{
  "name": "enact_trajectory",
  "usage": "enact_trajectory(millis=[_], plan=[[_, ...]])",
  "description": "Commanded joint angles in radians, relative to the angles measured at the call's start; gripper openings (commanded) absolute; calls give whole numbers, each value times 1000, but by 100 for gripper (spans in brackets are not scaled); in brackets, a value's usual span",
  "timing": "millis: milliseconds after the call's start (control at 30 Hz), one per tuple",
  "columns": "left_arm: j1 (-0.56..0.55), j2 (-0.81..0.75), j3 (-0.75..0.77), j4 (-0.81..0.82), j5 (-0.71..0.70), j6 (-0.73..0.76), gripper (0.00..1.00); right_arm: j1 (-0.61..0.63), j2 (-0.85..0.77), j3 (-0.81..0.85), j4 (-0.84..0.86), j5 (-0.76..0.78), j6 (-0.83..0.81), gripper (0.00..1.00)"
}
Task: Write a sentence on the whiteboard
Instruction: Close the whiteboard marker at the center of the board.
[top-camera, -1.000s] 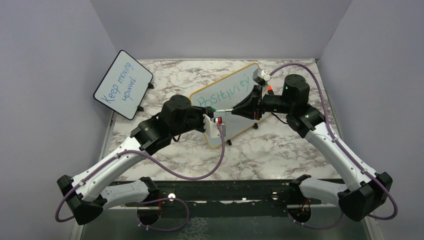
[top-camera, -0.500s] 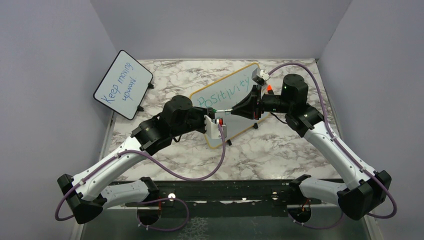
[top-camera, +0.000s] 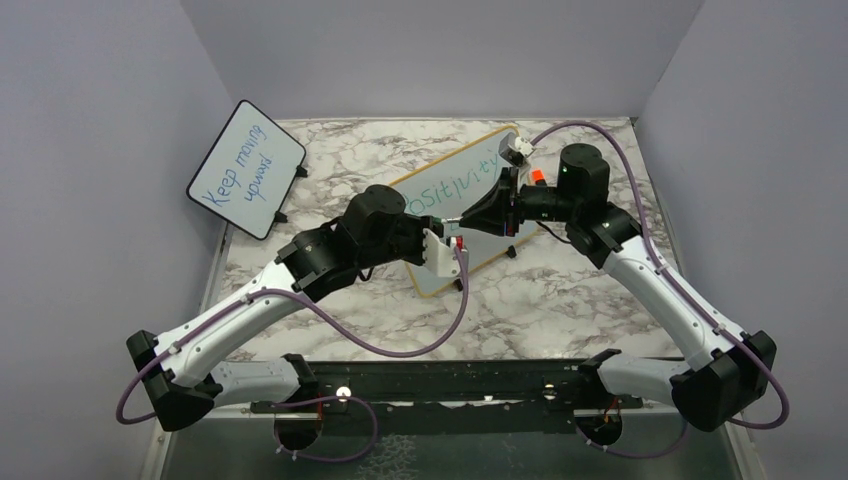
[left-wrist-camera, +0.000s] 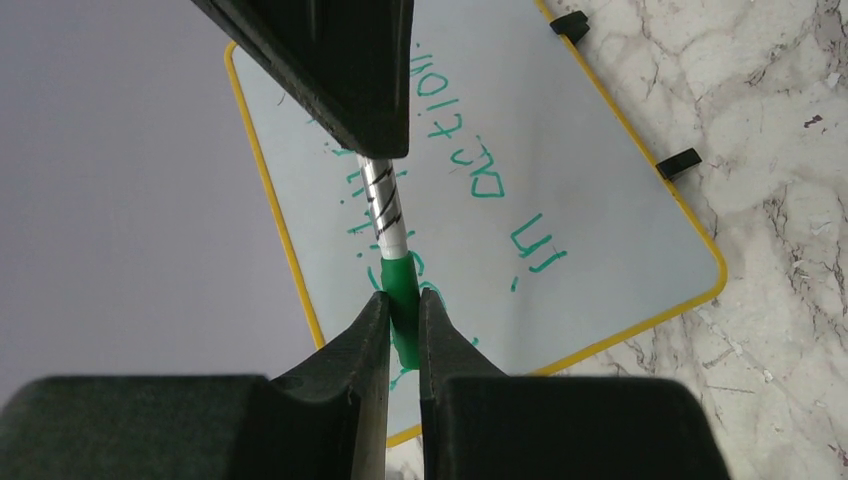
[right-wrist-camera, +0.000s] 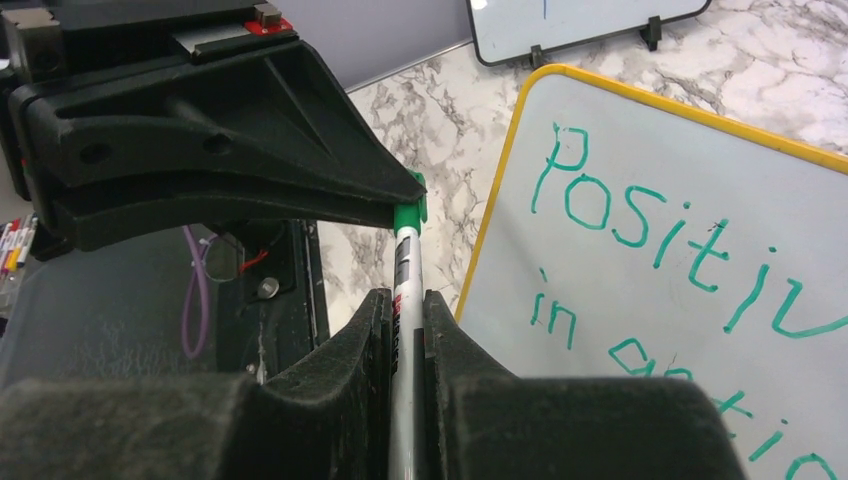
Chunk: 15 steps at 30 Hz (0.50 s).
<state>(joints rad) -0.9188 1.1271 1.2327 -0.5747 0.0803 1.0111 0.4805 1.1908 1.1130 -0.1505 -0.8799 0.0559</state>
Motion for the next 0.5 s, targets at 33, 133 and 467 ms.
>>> enact_trajectory(millis=[33,133,467], plan=[[-83,32,74,24,-14,11,0,20,31,32,-10,25,10,1],[-122,54,96,24,-53,10,0,27,36,28,-7,39,12,1],[-199,89,129,98,-126,12,0,42,52,19,8,48,77,0]])
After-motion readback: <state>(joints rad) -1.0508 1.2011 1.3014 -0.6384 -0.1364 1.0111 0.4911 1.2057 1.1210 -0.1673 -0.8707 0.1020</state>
